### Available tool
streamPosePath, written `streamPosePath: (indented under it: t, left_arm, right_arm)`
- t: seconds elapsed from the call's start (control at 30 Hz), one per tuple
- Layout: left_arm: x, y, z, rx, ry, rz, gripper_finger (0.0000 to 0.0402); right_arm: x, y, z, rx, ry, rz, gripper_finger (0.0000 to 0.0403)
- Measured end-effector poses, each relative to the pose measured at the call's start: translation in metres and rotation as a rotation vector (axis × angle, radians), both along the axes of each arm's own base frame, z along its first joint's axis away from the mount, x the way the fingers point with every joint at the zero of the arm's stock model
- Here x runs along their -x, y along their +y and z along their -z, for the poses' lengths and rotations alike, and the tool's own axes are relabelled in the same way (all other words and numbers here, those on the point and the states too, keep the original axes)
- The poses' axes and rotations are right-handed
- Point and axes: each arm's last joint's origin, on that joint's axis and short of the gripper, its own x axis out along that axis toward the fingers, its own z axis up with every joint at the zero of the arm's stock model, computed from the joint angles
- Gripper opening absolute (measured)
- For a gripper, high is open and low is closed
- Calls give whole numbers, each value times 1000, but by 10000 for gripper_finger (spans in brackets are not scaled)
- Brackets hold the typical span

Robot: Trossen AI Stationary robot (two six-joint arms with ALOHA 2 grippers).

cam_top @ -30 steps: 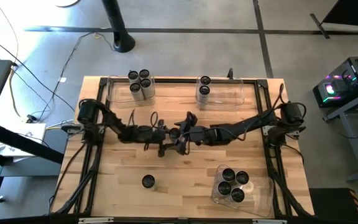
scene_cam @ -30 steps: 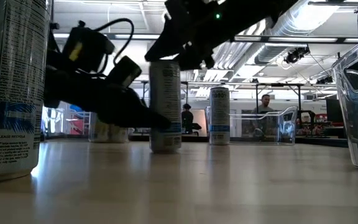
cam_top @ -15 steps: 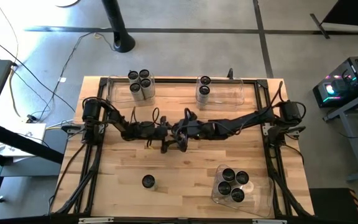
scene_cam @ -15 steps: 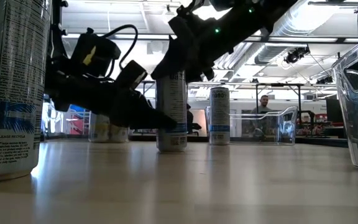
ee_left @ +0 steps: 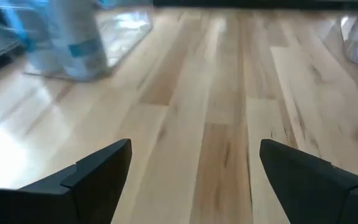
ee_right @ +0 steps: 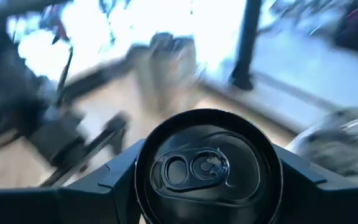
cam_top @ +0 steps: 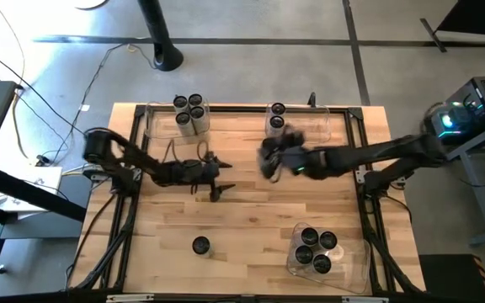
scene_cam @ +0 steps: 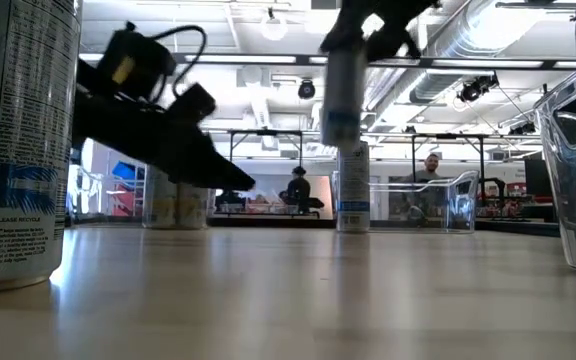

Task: Sort soda cans
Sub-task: Put the white-blue soda can into the top right transparent bin

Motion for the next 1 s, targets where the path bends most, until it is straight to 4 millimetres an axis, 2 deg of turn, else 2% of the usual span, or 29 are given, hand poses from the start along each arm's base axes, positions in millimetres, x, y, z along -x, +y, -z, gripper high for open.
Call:
streamPosePath:
  t: [0.13,0.23,0.33,0.47,0.67,0.77,1.0]
  left_arm:
    - [18,0,-12,-1,-26,-9,350]
    - [24,0,-30,-26,-110,-3,351]
    - [28,0,-44,-58,-156,5,351]
    - [33,1,-64,-95,-233,8,351]
    - [42,7,-80,-139,-265,-27,351]
    - [45,9,-83,-141,-259,-42,351]
    - [48,12,-81,-141,-222,-53,351]
  right_arm:
    - [42,-16,-43,59,-104,121,238]
    - [70,-39,-54,95,-65,235,238]
    - [90,-72,-54,73,-6,347,238]
    - [90,-120,-29,-3,52,343,238]
    - [79,-171,19,-40,56,339,238]
    - [74,-185,42,-67,85,333,238]
    - [58,-202,70,-98,125,297,238]
